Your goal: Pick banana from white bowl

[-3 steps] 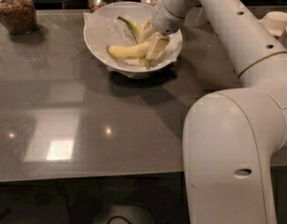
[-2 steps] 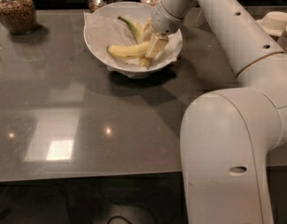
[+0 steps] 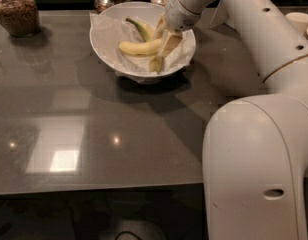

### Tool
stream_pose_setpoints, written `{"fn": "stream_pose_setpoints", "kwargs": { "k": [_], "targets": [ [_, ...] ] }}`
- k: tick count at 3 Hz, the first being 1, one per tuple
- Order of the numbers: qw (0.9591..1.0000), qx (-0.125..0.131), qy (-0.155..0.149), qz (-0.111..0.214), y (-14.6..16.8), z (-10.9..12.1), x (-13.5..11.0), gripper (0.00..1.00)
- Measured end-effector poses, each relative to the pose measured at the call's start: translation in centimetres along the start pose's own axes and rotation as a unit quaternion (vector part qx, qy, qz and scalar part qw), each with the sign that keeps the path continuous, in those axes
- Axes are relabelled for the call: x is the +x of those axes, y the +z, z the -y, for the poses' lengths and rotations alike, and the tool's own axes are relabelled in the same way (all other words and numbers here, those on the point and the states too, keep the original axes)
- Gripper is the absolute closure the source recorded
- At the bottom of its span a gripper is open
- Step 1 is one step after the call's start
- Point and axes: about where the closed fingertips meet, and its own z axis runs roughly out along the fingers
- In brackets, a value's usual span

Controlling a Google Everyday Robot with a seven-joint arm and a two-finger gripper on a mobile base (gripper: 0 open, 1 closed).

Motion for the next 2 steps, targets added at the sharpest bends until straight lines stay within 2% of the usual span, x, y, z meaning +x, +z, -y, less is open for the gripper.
{"fn": "stream_pose_setpoints", "kwargs": {
  "k": [1,2],
  "targets": [
    [0.9985,0.052,0.016,0.01,-3.9,0.6,-1.6,1.0],
    [0.9938,0.105,0.032,0.017,-9.0,-0.5,-3.4,1.0]
  ]
}}
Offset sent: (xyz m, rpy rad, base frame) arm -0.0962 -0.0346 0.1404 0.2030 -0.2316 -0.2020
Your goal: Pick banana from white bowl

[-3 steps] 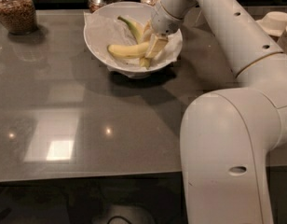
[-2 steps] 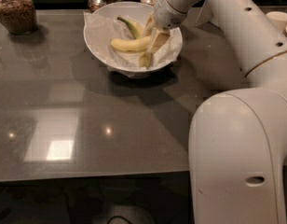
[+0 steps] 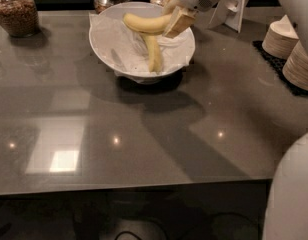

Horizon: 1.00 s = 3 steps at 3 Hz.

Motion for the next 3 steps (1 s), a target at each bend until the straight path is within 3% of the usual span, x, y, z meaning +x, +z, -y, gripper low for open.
{"fn": "stream_pose_setpoints", "kwargs": {
  "k": [1,2,3],
  "targets": [
    [0.9985,0.042,0.018,0.03,-5.1,-2.5,-2.6,1.0],
    [0.9968,0.049,0.029,0.057,-9.1,-6.5,-4.6,1.0],
    [0.9944,0.026,0.049,0.09,-10.9,-8.6,-5.4,1.0]
  ]
}}
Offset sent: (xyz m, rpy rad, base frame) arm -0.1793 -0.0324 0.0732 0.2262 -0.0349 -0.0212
